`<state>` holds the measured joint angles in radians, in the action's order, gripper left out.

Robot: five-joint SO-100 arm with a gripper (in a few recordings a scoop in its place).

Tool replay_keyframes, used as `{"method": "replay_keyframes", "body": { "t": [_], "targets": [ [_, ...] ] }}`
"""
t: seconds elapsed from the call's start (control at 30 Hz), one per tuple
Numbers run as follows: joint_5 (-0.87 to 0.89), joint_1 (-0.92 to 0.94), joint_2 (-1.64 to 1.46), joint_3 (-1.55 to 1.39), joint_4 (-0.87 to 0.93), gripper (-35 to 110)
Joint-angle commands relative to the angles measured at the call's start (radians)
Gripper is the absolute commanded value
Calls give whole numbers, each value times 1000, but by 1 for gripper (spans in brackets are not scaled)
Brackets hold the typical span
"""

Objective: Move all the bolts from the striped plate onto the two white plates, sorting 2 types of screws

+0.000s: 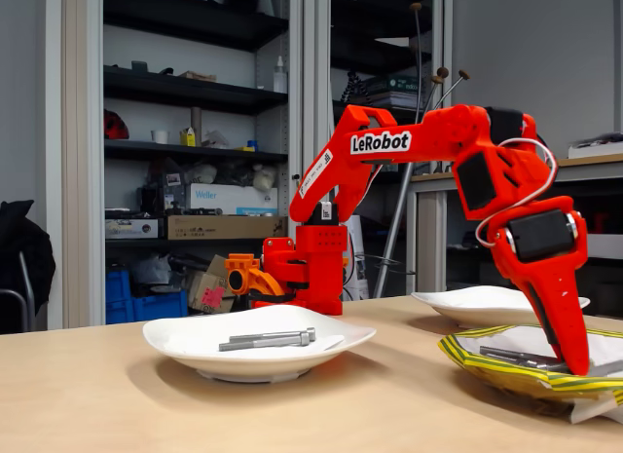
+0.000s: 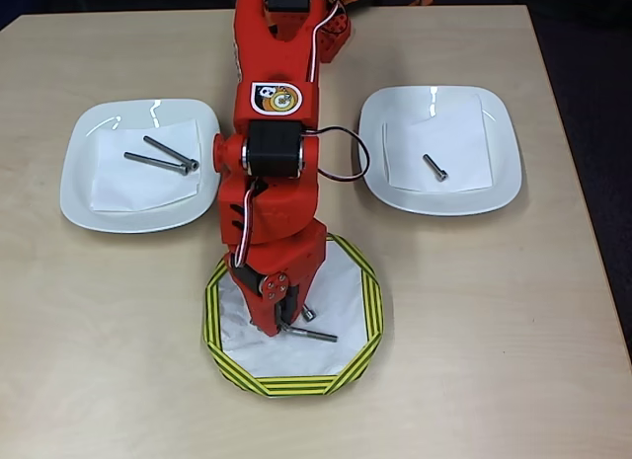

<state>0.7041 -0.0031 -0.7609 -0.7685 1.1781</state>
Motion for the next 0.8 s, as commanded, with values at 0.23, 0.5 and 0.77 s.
{"method": "replay_keyframes", "body": {
  "t": [0.23,0.5,0.77],
  "targets": [
    [9,8,46,232,193,0],
    [12,9,34,264,253,0],
    [133,-64,-132,97,331,0]
  ]
}}
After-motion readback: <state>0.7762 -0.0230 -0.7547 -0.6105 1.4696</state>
